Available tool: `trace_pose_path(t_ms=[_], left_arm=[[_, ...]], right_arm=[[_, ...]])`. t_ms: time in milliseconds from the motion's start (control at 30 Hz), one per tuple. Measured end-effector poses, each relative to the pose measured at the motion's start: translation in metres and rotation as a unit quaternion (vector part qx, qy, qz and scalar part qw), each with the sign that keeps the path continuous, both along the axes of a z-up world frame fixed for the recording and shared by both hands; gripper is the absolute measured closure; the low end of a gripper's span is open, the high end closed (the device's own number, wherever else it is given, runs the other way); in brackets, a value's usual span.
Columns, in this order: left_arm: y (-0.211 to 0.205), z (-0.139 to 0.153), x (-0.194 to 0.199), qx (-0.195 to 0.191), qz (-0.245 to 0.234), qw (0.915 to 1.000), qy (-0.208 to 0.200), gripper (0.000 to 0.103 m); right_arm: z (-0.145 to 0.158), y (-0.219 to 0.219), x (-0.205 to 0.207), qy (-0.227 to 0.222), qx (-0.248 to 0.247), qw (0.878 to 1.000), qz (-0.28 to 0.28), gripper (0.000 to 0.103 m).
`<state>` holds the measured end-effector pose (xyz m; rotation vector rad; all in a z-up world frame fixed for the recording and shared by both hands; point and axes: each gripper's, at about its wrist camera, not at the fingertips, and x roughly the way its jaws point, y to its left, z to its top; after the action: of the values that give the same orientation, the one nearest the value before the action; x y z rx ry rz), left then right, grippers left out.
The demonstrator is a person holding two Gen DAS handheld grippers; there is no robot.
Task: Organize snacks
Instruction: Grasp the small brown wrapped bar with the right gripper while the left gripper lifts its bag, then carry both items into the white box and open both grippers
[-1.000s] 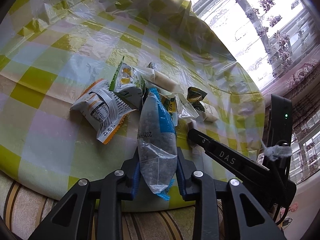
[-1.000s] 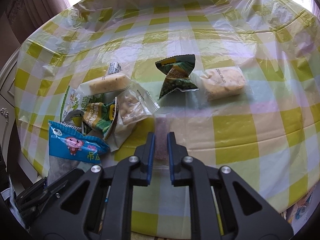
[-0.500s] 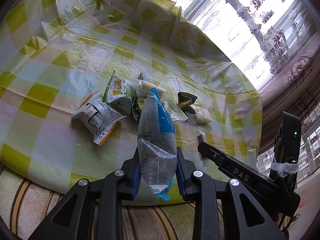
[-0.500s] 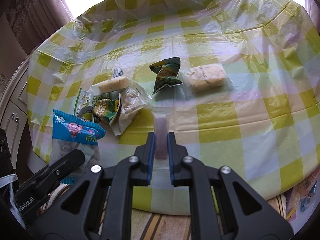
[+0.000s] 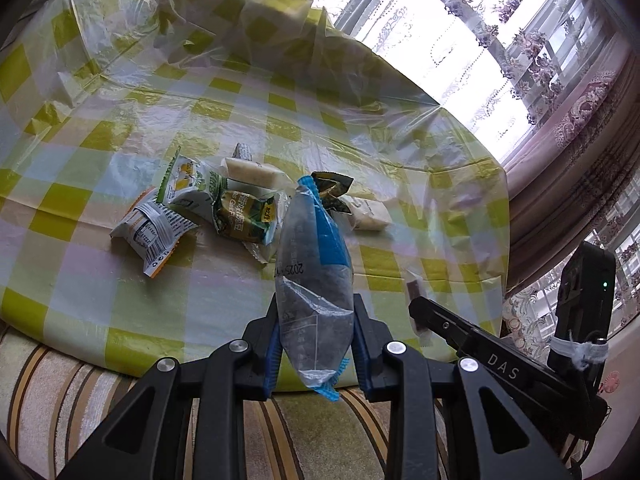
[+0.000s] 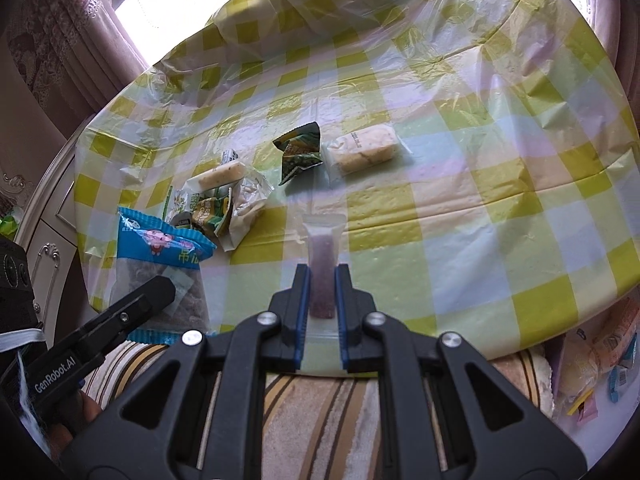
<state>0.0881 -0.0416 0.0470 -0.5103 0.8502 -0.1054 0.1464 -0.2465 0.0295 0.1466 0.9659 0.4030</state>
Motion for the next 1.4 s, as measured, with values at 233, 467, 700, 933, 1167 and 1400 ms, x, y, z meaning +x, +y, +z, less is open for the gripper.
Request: trace_pose_path(t_ms=[233, 467, 700, 933, 1167, 1400], left_arm=[[-0.034, 0.005, 0.005, 0.009, -0.036, 0.9993, 0.004, 0.072], [-0.079, 0.008, 0.015, 0.017, -0.086, 0.9961, 0.008, 0.072], [-0.132, 0.011, 0.023, 0.023, -0.154, 0.9878, 0.014, 0.072], [-0.201, 0.006, 0.026, 0.02, -0.251, 0.9671, 0.035, 0.072], [-0.276, -0.007, 0.022, 0.02, -0.355, 0.9316, 0.073, 0.072], [-0.354, -0.038, 0.004, 0.048, -0.478, 0.8656, 0.142, 0.072]], right_arm=[[0.005, -0.046, -0.009, 0.002, 0.017, 0.999, -0.029, 0.088], [0.013, -0.099, -0.02, -0.009, 0.018, 0.998, -0.067, 0.088], [0.005, -0.166, -0.032, 0.001, 0.014, 0.993, -0.119, 0.088], [-0.007, -0.244, -0.051, 0.015, -0.001, 0.981, -0.195, 0.088], [-0.031, -0.301, -0.074, 0.043, -0.023, 0.966, -0.254, 0.088], [-0.055, -0.343, -0.09, 0.072, -0.061, 0.952, -0.291, 0.088]])
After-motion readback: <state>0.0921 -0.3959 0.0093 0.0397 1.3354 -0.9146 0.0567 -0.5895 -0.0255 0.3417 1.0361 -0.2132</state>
